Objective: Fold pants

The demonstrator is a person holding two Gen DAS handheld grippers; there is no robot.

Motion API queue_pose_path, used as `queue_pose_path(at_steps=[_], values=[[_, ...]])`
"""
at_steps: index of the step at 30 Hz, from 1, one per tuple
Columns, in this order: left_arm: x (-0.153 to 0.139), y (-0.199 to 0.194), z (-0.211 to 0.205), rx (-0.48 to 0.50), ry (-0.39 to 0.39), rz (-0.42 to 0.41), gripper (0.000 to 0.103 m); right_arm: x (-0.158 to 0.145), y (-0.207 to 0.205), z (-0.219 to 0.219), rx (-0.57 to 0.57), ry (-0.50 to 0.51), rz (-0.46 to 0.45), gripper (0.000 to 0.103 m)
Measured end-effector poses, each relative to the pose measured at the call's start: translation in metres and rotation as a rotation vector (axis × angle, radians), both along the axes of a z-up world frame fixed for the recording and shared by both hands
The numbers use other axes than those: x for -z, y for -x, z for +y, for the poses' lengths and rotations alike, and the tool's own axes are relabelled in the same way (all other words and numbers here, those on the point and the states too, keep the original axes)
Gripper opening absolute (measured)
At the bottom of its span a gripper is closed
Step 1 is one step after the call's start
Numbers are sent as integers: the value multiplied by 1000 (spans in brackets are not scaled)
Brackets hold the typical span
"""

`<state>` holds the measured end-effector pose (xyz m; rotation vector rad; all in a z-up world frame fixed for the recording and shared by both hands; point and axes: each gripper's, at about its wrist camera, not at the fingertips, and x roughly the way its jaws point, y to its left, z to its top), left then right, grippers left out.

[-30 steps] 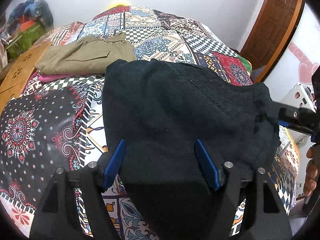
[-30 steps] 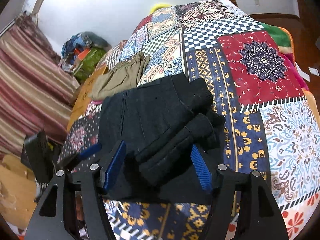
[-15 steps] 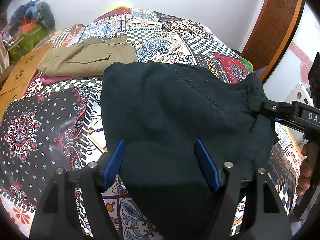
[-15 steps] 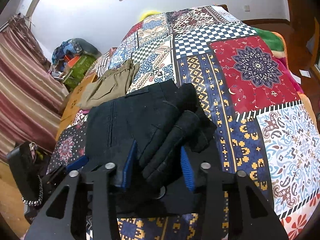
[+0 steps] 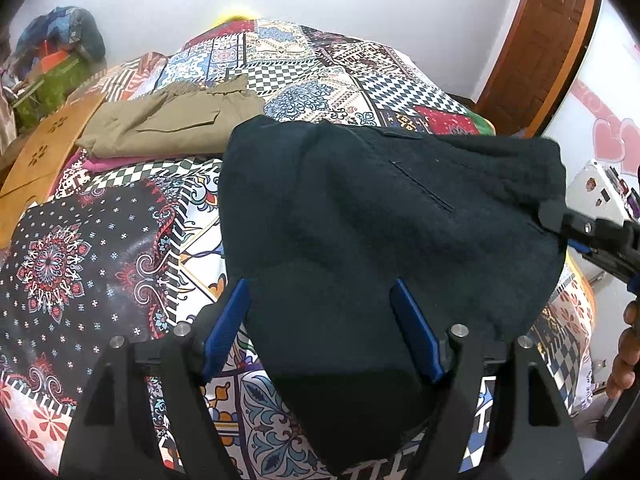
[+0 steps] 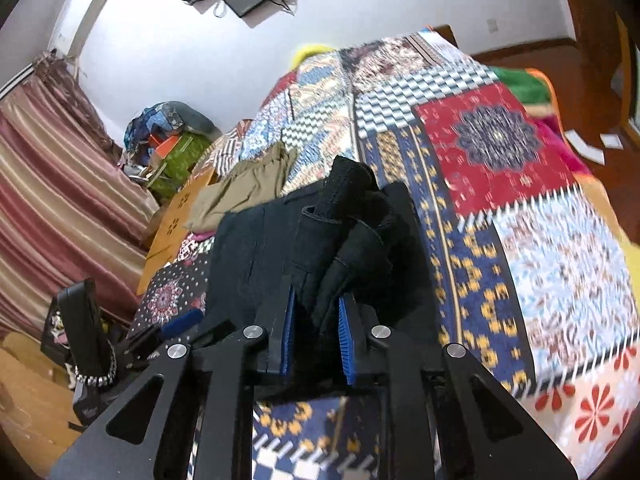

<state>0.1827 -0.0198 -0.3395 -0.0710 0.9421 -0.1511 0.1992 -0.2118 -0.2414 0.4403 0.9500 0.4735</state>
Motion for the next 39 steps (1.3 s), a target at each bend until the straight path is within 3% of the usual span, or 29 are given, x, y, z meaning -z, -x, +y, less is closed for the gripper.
queue_pose_path(at_steps=[8, 13, 18, 24, 29, 32, 35, 39], values=[[-12, 0, 20, -42, 8, 1, 77, 18, 0, -2, -24, 79, 38, 17], [2, -6, 41, -70, 81, 89, 77, 25, -3, -3, -53, 91, 43, 19], [6, 3, 25, -37, 6, 69, 77, 25, -5, -2, -98, 154, 13, 19], [4, 4, 10, -9, 70, 106, 75, 31, -19, -8, -120, 232, -14, 19], [-6, 8, -19, 52, 59, 85, 73, 41, -47, -22, -126, 260, 11, 24], [-21, 9, -23, 28, 10, 39, 72, 47, -65, -26, -125, 279, 24, 25], [-39, 2, -7, -21, -17, -23, 72, 53, -80, -31, -118, 280, 43, 27], [-44, -30, 35, -125, -57, -37, 72, 59, -97, -33, -121, 281, 49, 27]])
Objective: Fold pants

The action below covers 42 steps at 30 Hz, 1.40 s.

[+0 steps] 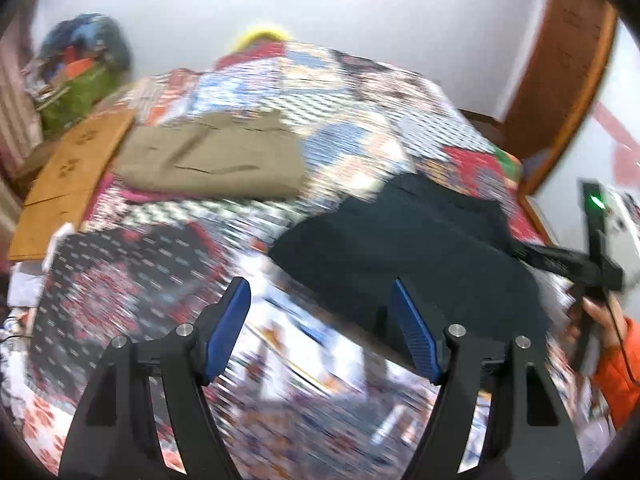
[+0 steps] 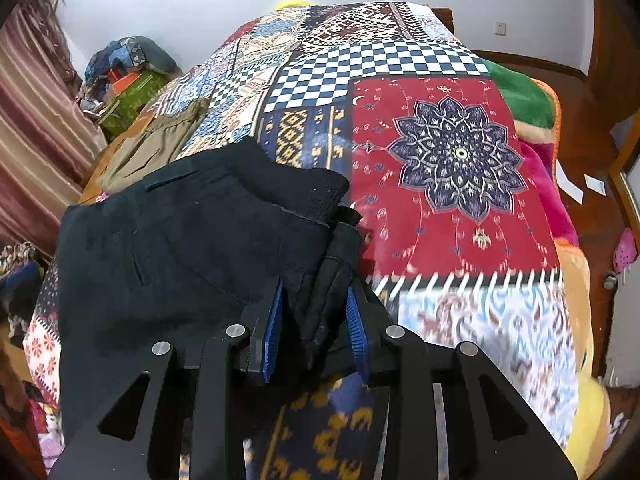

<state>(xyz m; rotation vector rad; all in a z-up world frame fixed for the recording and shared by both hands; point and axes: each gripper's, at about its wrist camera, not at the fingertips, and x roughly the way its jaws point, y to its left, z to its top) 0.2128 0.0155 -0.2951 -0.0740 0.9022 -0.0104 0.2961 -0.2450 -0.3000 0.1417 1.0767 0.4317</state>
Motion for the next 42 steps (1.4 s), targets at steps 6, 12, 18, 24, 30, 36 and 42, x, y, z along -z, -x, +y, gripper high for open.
queue_pose_path(at_steps=[6, 12, 18, 24, 30, 36, 42], values=[[31, -64, 44, -65, -13, 74, 72, 4, -20, 4, -28, 37, -18, 27], [68, -82, 41, -14, 3, 156, 72, 3, -39, 12, -83, 93, -58, 27], [75, -58, 31, -4, 58, 177, 72, 2, -67, 24, -147, 128, -84, 28], [83, -28, 17, -14, 142, 219, 72, -4, -77, 36, -177, 143, -103, 31], [71, -19, 23, -43, 164, 204, 70, -28, -61, 25, -132, 129, -76, 52], [32, -19, 33, -18, 135, 134, 71, -67, -21, 8, -113, 83, -135, 60], [14, -64, 25, 58, 166, 146, 76, -80, 21, 0, -85, 48, -178, 63]])
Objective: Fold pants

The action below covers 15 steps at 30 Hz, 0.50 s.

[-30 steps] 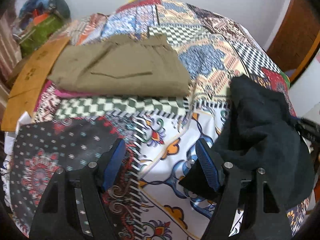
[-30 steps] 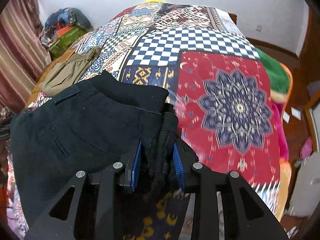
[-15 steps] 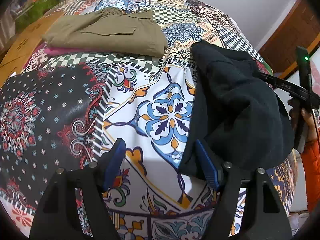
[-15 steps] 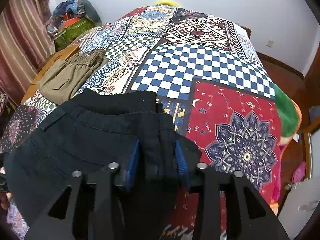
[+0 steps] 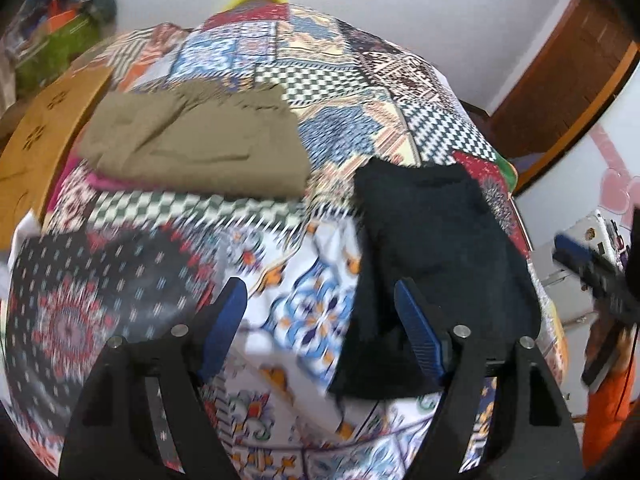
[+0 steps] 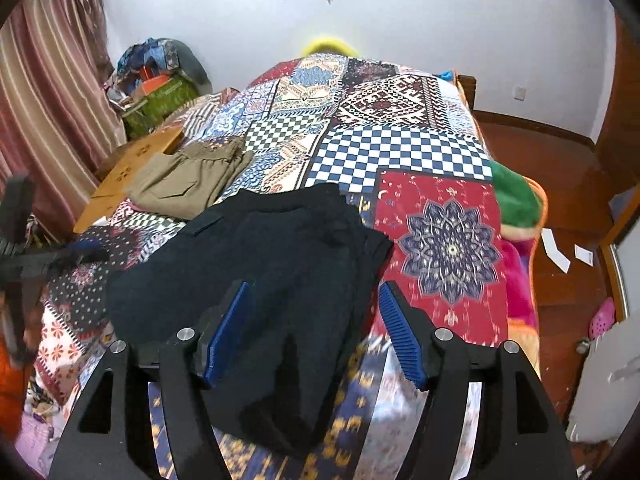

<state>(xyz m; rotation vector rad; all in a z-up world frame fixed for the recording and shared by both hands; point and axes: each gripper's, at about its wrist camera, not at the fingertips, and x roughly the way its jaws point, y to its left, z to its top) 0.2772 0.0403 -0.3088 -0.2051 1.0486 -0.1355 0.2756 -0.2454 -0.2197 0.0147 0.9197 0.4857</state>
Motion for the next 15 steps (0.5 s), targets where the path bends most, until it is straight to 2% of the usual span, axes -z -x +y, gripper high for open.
queue_pose_path(at_steps=[6, 12, 15], values=[[8, -59, -32, 120, 18, 80, 76, 11, 17, -7, 71, -55, 6, 64], [45, -111, -66, 215, 16, 204, 76, 30, 27, -9, 93, -78, 49, 64], [63, -128, -70, 224, 18, 242, 76, 45, 26, -9, 98, -88, 92, 64]])
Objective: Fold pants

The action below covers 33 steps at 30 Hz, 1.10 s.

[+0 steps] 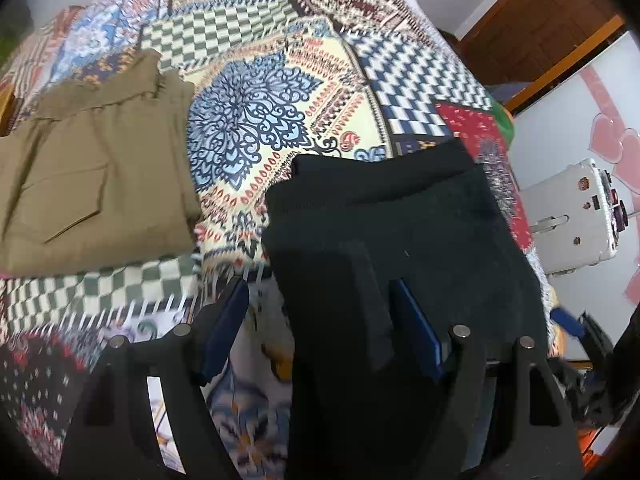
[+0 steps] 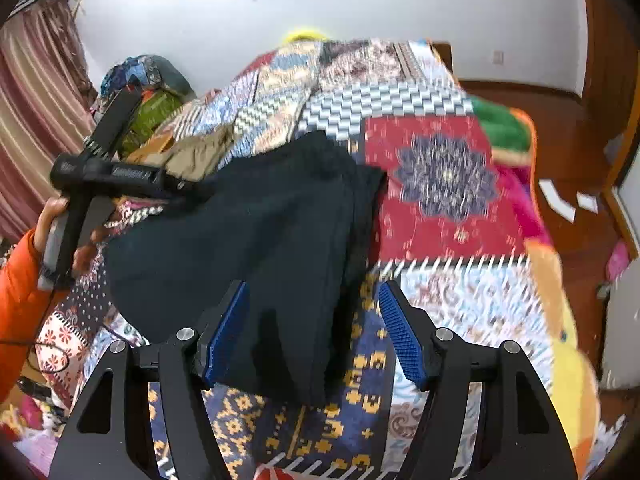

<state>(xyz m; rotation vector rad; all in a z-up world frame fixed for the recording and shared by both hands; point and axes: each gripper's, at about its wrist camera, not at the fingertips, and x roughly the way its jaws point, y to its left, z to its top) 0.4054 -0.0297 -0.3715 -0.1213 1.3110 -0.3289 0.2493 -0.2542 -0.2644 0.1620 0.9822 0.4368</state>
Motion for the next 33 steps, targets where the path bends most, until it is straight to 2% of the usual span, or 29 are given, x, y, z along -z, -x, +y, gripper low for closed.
queue_pose_path(at_steps=[2, 4, 6, 8, 10, 16, 20, 26, 30, 33], values=[[7, -8, 0, -3, 27, 17, 73, 9, 3, 0, -3, -17, 29, 64], [14, -14, 1, -2, 80, 41, 65, 17, 6, 1, -7, -27, 49, 63], [15, -16, 1, 3, 110, 48, 61, 24, 10, 3, -11, -44, 54, 63], [12, -16, 1, 16, 99, 26, 56, 26, 13, 1, -4, -70, 48, 58], [7, -15, -1, 27, 79, 6, 46, 26, 15, 2, -14, -91, 46, 50], [-17, -15, -11, 41, 42, -66, 37, 25, 19, 11, -56, -45, 17, 41], [-17, -27, -14, 36, 37, -52, 35, 28, 21, 9, -60, -51, 18, 39], [1, -45, -15, 23, 29, 5, 35, 29, 26, 10, -50, -48, 22, 39], [-12, -36, -12, 9, 15, -6, 40, 26, 30, 9, -43, -39, 33, 43], [-37, -20, -7, -11, -32, -67, 52, 19, 28, 5, -32, -38, 53, 43]])
